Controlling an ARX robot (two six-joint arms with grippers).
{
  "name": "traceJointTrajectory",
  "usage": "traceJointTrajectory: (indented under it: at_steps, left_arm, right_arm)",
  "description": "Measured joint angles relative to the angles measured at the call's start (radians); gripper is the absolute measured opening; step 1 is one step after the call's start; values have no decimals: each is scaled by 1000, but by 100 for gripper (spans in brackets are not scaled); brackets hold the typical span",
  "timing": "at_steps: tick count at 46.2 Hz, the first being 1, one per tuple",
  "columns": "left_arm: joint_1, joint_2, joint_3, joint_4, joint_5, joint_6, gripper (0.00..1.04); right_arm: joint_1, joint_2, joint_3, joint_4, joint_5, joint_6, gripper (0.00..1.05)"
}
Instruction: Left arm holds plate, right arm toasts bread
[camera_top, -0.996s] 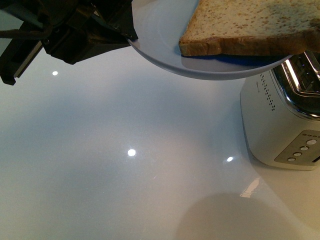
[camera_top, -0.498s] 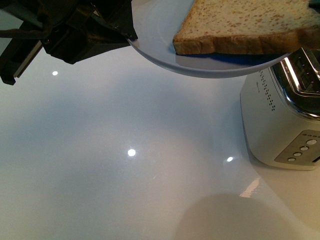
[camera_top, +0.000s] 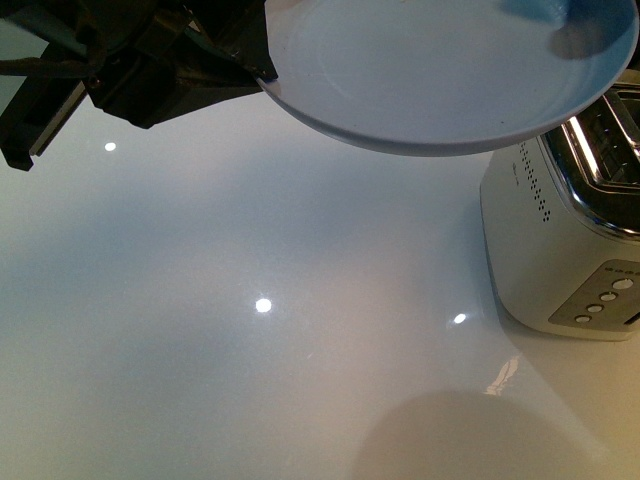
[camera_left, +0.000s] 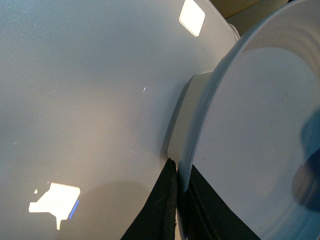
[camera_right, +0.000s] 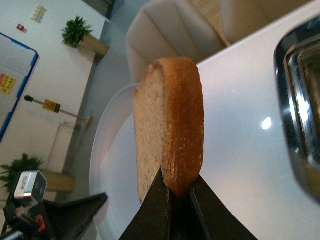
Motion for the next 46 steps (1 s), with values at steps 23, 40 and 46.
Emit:
traceJointTrajectory:
  at_steps: [23,40,46]
  left_arm:
    - [0,0,0,0,0,0,3]
    - [0,0,0,0,0,0,3]
    - [0,0,0,0,0,0,3]
  right_arm:
    - [-148,120,237,-163,29,-600,3]
    - [-42,319,293,-240,229,-777,3]
    - [-20,354,303,-234,270,-775,3]
